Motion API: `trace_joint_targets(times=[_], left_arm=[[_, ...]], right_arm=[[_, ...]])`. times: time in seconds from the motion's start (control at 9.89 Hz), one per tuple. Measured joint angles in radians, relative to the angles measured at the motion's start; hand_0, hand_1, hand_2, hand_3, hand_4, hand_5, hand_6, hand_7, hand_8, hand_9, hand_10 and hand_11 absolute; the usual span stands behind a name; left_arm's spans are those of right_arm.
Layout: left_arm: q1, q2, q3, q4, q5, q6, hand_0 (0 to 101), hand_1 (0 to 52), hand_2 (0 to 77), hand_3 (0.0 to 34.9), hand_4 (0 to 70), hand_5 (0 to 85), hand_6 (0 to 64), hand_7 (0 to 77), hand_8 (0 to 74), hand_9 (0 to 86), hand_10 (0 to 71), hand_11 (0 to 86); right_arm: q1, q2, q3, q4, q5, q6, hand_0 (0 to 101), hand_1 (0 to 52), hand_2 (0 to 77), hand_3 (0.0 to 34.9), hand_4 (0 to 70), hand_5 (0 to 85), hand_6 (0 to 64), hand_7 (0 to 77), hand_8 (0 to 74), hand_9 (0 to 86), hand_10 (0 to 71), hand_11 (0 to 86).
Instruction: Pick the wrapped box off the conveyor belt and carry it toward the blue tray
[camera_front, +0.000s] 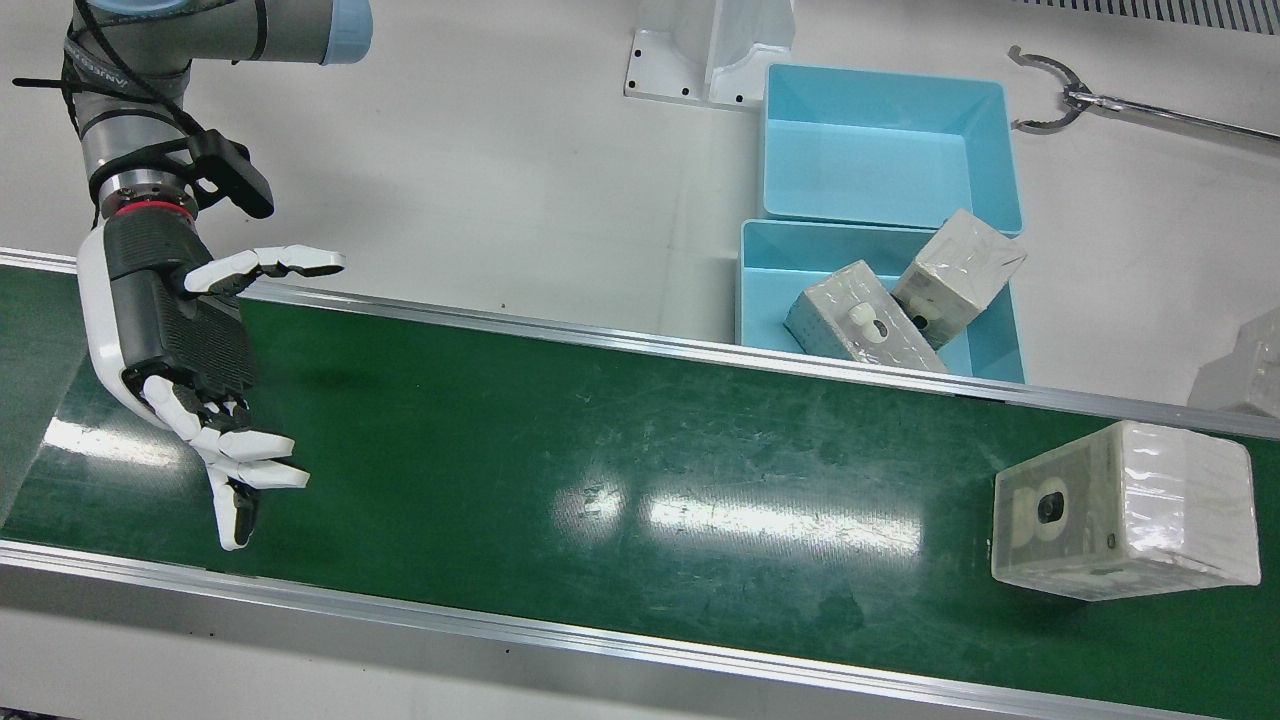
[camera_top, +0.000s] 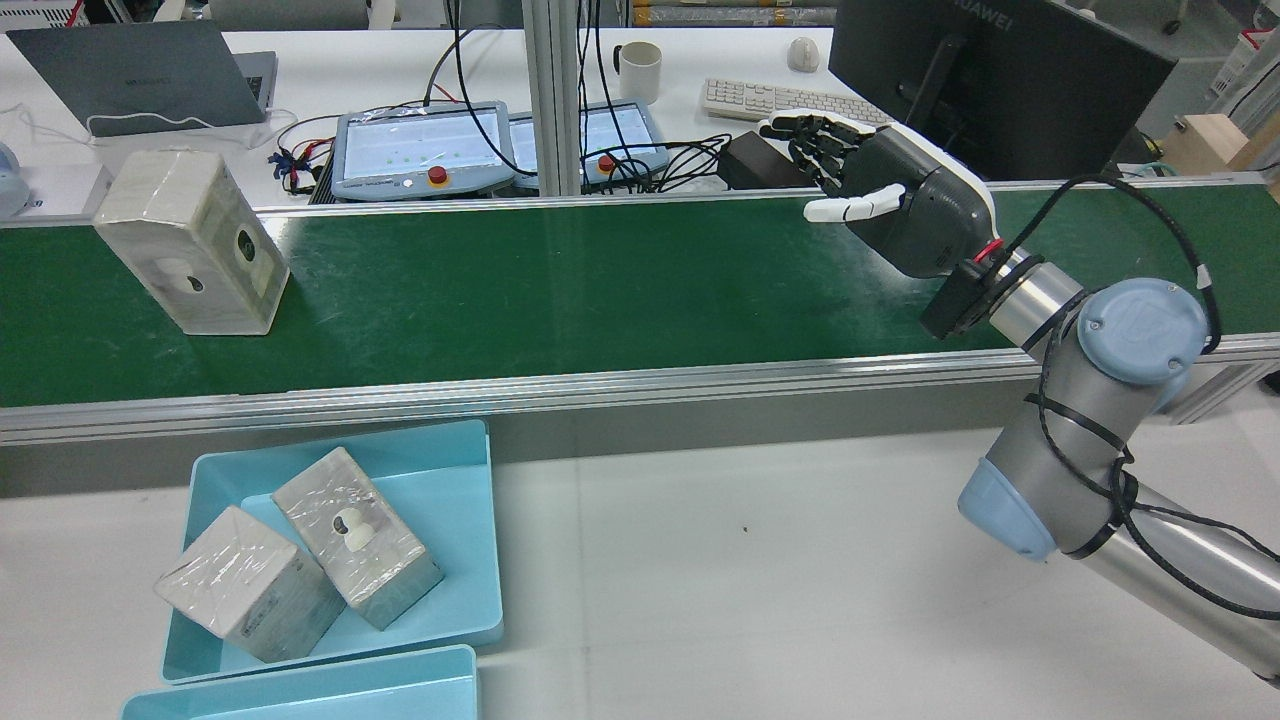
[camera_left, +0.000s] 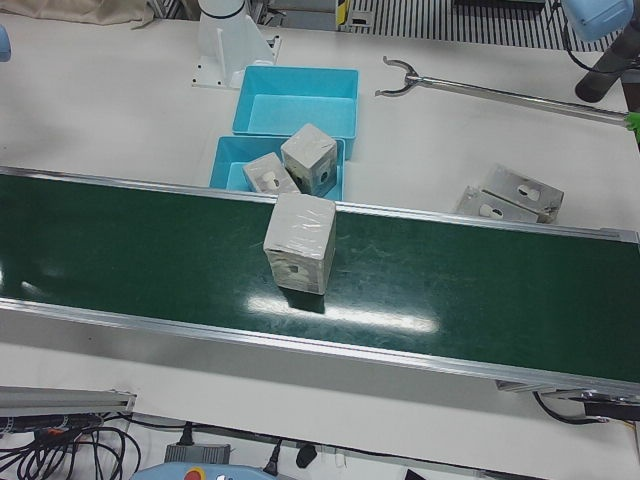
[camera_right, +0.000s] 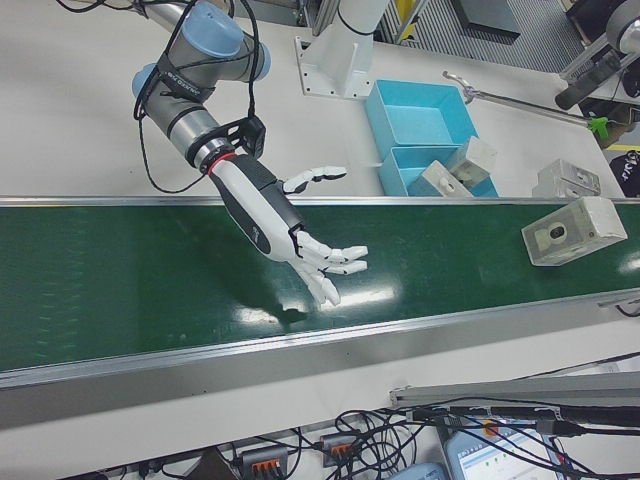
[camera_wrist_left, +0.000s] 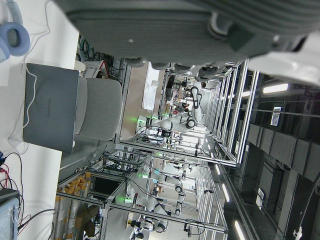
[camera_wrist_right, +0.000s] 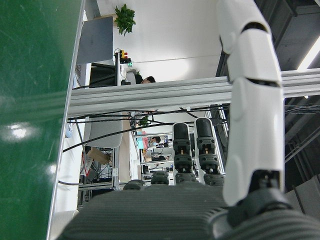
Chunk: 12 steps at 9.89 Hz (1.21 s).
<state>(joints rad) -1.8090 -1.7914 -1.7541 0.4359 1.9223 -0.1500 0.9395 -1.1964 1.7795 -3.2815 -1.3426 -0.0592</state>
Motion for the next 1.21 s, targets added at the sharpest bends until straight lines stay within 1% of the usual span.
trace_joint_targets(times=[0.3,0.4,0.51,0.61,0.71,1.21], left_arm=[[0.000,0.000,0.000,0.000,0.000,0.000,0,0.0,1.1,0.0,0.0,1.1,0.0,0.5,0.5,0.0,0.5,0.0],[0.000,0.000,0.000,0.000,0.000,0.000,0,0.0,1.1,0.0,0.0,1.1,0.0,0.5,0.5,0.0,0.5,0.0],[0.000,0.000,0.000,0.000,0.000,0.000,0,0.0,1.1,0.0,0.0,1.1,0.0,0.5,0.5,0.0,0.5,0.0],[0.000,0.000,0.000,0.000,0.000,0.000,0,0.0,1.1,0.0,0.0,1.1,0.0,0.5,0.5,0.0,0.5,0.0],[0.000,0.000,0.000,0.000,0.000,0.000,0,0.0,0.5,0.0,0.0,1.1,0.0,0.5,0.5,0.0,0.5,0.0],[0.000,0.000,0.000,0.000,0.000,0.000,0,0.0,1.1,0.0,0.0,1.1,0.0,0.5,0.5,0.0,0.5,0.0]], right_arm=[[-0.001,-0.001,0.000,-0.002,0.000,-0.001,49,16.9,16.9,1.4,16.9,24.0,5.5,21.8,0.5,3.3,0.0,1.6],[-0.002,0.000,0.000,-0.001,0.000,-0.003,49,16.9,16.9,2.6,13.1,24.0,5.5,21.8,0.5,3.3,0.0,1.6],[-0.003,0.000,0.000,0.000,0.001,-0.004,49,16.9,16.9,2.6,13.1,24.0,5.5,21.8,0.5,3.3,0.0,1.6],[-0.003,0.000,0.000,0.001,0.001,-0.005,49,16.9,16.9,2.5,15.8,24.0,5.5,21.8,0.5,3.3,0.0,1.6],[-0.004,0.000,0.000,0.001,0.001,-0.005,49,16.9,16.9,2.5,16.9,24.0,6.0,22.9,0.5,3.8,0.0,1.6],[-0.012,0.004,-0.004,0.001,0.000,-0.007,49,16.9,16.9,2.6,17.5,24.0,6.5,22.9,0.5,3.8,0.0,1.6]])
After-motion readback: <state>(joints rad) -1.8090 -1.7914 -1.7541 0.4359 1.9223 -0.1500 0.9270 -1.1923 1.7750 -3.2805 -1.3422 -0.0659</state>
